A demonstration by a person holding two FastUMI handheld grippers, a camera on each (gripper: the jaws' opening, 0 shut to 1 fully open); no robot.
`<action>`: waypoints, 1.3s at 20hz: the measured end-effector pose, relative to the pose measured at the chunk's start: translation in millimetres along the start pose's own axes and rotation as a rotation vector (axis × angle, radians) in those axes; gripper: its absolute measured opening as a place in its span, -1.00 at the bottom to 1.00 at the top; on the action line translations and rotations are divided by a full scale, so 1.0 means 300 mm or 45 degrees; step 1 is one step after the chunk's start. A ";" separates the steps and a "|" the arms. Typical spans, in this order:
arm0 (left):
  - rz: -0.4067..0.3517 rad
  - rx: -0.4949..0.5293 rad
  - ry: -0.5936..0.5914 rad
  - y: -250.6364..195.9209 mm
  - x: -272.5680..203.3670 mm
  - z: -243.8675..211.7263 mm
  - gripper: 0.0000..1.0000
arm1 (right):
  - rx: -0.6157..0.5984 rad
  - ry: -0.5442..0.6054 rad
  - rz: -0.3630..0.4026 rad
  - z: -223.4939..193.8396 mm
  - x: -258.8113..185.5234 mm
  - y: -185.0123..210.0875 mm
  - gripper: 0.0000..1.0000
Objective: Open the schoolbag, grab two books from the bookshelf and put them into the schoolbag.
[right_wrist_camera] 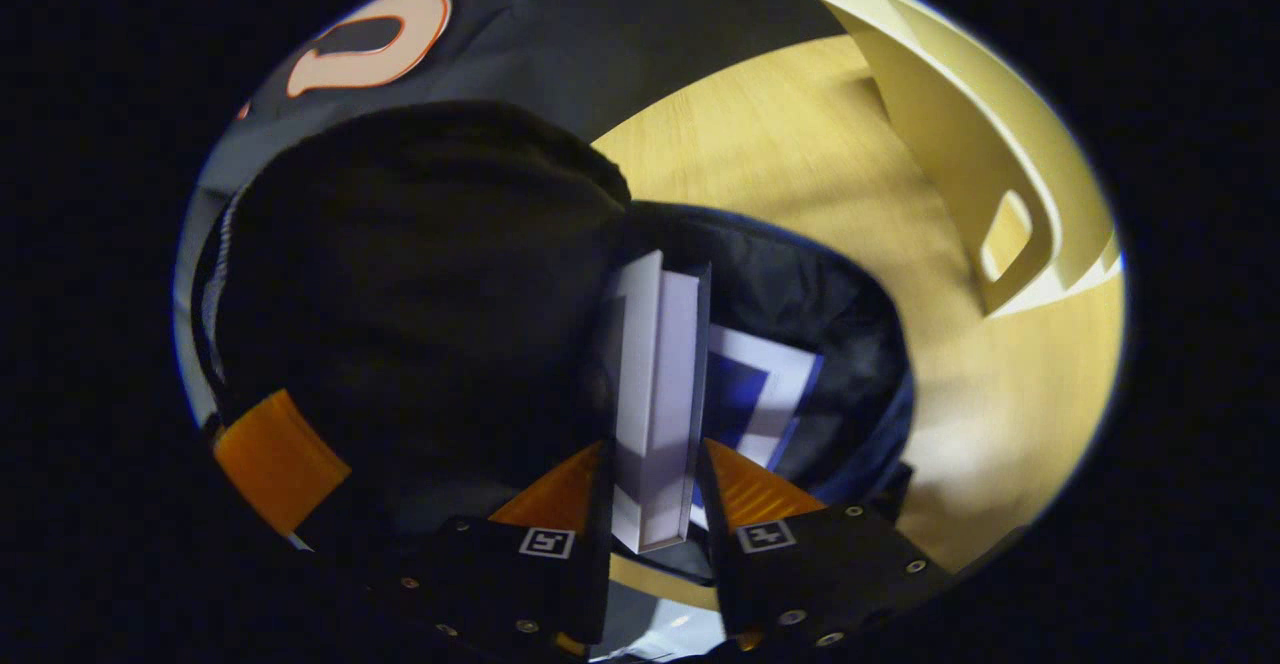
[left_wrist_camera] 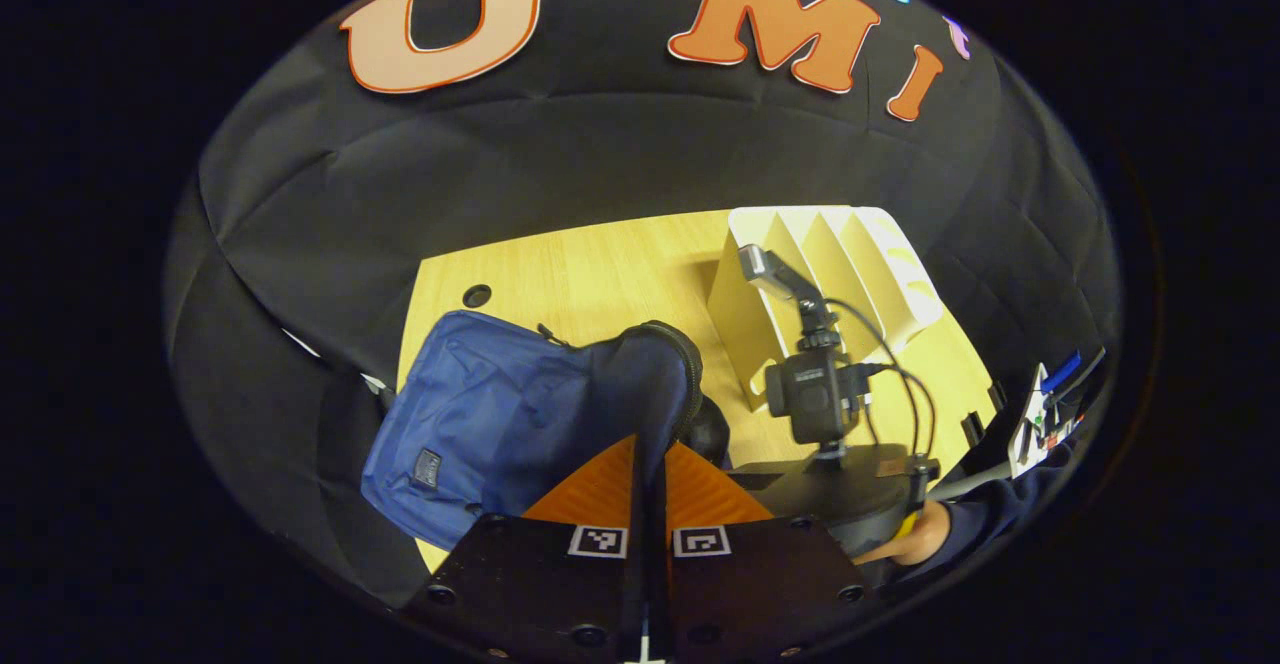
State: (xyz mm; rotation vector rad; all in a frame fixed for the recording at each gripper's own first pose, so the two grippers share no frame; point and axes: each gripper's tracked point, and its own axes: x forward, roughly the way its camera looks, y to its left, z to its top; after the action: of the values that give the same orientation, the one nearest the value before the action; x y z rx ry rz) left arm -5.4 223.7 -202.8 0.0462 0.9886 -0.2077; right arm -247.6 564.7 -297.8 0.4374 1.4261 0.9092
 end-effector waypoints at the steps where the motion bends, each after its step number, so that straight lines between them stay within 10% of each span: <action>1: -0.002 -0.021 0.001 0.004 0.003 0.001 -0.95 | -0.047 -0.018 -0.009 0.015 -0.019 -0.004 -0.34; 2: -0.010 -0.037 0.002 -0.005 0.007 -0.003 -0.94 | -0.073 -0.032 -0.010 0.030 -0.048 0.014 0.08; 4: -0.009 -0.051 0.000 -0.002 0.013 -0.004 -0.95 | -0.116 -0.071 -0.029 0.061 -0.095 -0.005 0.30; 15: -0.016 -0.051 -0.002 -0.118 0.060 -0.015 -0.55 | -0.175 -0.437 -0.233 0.309 -0.493 -0.281 0.80; 20: -0.054 -0.078 -0.067 -0.271 0.071 0.044 1.00 | -0.237 -0.592 -0.322 0.403 -0.697 -0.410 0.91; 26: 0.029 -0.072 -0.226 -0.396 0.041 0.173 0.95 | -0.299 -0.739 -0.368 0.504 -0.896 -0.494 0.92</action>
State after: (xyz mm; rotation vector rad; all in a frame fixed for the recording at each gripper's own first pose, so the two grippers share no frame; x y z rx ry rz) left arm 20.6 98.6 -177.8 -0.0127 0.8164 -0.1596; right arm -35.2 310.6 -211.8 0.2760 0.8128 0.6336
